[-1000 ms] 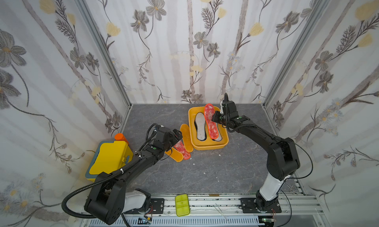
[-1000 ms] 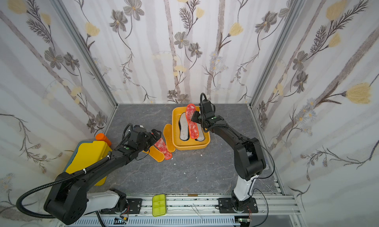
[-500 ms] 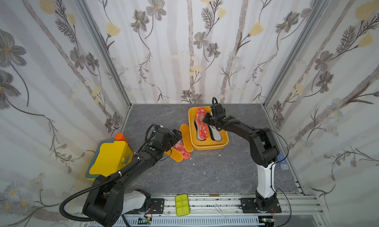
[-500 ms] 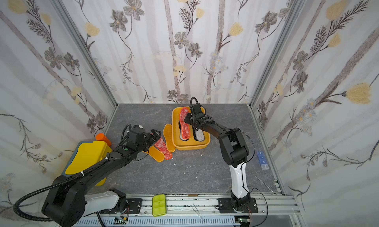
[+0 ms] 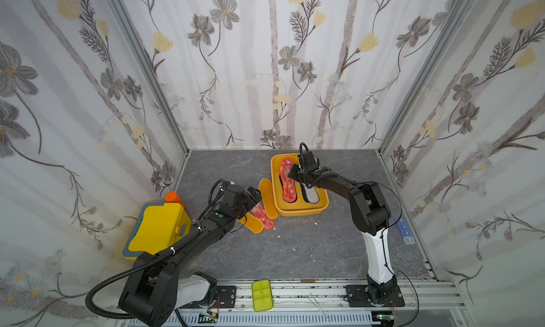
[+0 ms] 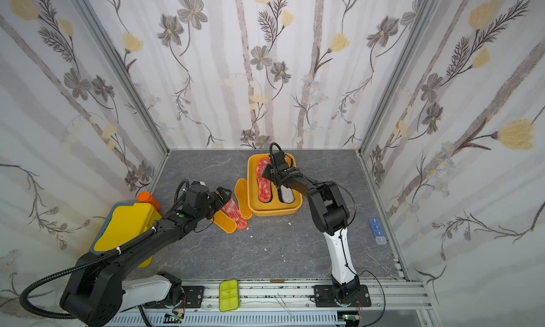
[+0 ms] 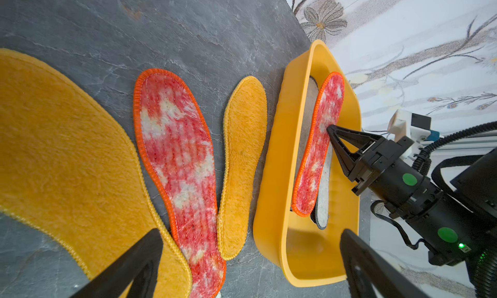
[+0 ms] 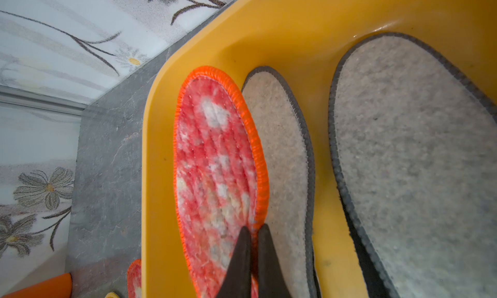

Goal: Put the insoles into the storage box
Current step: Place the insole in the storage box.

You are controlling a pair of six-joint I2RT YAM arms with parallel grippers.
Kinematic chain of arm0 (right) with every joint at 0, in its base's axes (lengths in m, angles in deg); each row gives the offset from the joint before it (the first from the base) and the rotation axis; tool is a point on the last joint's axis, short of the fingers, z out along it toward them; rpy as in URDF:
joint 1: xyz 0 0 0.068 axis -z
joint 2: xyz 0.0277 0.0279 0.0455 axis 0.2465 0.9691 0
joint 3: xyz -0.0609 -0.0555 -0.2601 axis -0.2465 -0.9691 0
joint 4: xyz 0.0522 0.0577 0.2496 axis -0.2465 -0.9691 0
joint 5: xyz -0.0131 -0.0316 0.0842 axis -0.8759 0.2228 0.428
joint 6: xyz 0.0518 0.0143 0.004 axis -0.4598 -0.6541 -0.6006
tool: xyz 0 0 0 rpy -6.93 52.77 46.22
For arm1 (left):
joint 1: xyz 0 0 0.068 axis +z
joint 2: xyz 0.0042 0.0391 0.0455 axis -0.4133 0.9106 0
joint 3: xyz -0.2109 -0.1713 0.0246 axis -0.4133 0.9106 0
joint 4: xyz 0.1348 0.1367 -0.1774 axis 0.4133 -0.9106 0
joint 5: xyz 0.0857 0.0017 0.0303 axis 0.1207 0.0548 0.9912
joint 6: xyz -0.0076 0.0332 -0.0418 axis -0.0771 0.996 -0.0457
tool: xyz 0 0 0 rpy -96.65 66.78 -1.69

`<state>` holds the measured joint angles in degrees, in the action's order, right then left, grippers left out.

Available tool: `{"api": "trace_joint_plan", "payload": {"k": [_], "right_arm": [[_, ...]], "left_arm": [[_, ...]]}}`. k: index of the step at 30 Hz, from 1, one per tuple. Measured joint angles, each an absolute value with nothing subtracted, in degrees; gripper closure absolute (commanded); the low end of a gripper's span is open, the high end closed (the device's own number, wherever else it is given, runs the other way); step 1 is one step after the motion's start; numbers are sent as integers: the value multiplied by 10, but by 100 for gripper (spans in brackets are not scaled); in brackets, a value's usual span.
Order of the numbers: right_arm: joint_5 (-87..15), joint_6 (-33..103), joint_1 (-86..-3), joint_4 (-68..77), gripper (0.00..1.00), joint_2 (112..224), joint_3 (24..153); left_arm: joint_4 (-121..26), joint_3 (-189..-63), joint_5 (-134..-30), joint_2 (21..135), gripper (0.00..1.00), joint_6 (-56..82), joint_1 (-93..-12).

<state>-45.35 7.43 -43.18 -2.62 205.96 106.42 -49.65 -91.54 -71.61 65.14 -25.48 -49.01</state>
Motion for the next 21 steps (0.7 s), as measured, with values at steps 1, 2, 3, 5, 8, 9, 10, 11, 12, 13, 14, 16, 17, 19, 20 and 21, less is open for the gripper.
{"api": "trace_joint_plan", "payload": {"k": [1,2,3,5,8,9,10,11,12,13,14,16,17,19,20,21], "right_arm": [[-456,74,-432,-26,100,2064,1064],[-456,74,-432,-26,100,2068,1065],[-457,73,-432,-28,100,2072,1065],[-458,73,-432,-30,100,2078,1066],[-459,72,-432,-31,99,2083,1071],[-459,72,-431,-30,99,2083,1072],[-459,72,-431,-30,98,2084,1073],[-459,72,-431,-30,94,2085,1073],[-459,72,-431,-30,88,2086,1074],[-459,72,-431,-30,87,2086,1074],[-459,71,-431,-30,86,2086,1074],[-459,71,-431,-30,83,2086,1076],[-459,71,-431,-30,80,2086,1076],[-459,71,-431,-30,78,2086,1076],[-460,71,-431,-32,75,2086,1076],[-460,71,-431,-34,74,2086,1076]], "left_arm": [[-497,-915,-716,650,0,-255,-490],[-497,-915,-716,647,0,-255,-490],[-497,-915,-716,646,0,-255,-490],[-497,-915,-716,645,0,-255,-490],[-497,-915,-716,644,0,-255,-490],[-497,-915,-716,644,0,-255,-490],[-498,-914,-716,644,0,-255,-490],[-498,-914,-716,644,0,-255,-490],[-498,-914,-716,644,0,-255,-490],[-498,-914,-716,644,0,-255,-490],[-498,-914,-716,644,0,-255,-490],[-498,-914,-716,644,0,-255,-490],[-498,-914,-716,643,0,-255,-490],[-498,-913,-716,643,0,-255,-490],[-498,-913,-716,643,0,-255,-490],[-498,-912,-716,642,0,-255,-490]]}}
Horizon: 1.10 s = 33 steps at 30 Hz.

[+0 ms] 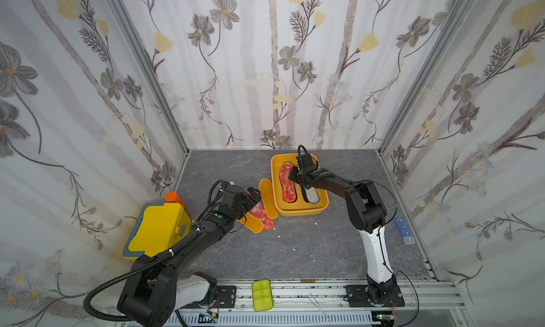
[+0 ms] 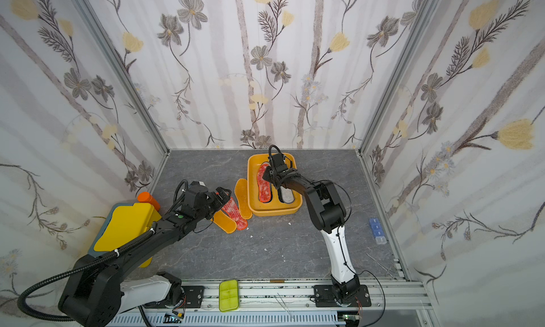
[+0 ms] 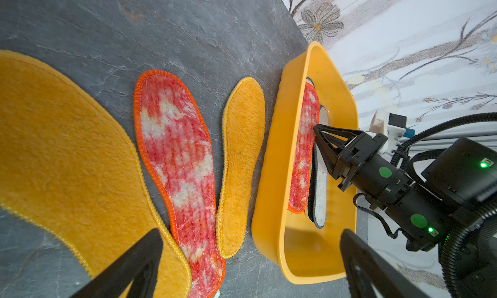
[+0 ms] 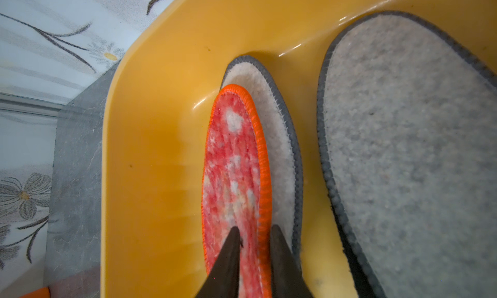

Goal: Put the insoles into the storage box
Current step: Place the insole in the storage box.

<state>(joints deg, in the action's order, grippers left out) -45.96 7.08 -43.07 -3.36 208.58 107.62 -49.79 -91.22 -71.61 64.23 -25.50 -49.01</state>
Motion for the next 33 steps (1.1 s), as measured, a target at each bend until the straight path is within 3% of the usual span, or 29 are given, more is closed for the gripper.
{"api": "trace_joint_plan", "payload": {"k": [7,18,33], "right_arm": [[-473,82,-431,-54,58,2057,1069],[-486,160,-423,-37,56,1925,988],[-328,290,-411,3,57,1765,896]], "left_arm": [[-498,-905,-716,640,0,-257,-490],[-497,-903,-716,658,0,-276,-483],[-528,-1004,-731,825,0,-362,-462]]}}
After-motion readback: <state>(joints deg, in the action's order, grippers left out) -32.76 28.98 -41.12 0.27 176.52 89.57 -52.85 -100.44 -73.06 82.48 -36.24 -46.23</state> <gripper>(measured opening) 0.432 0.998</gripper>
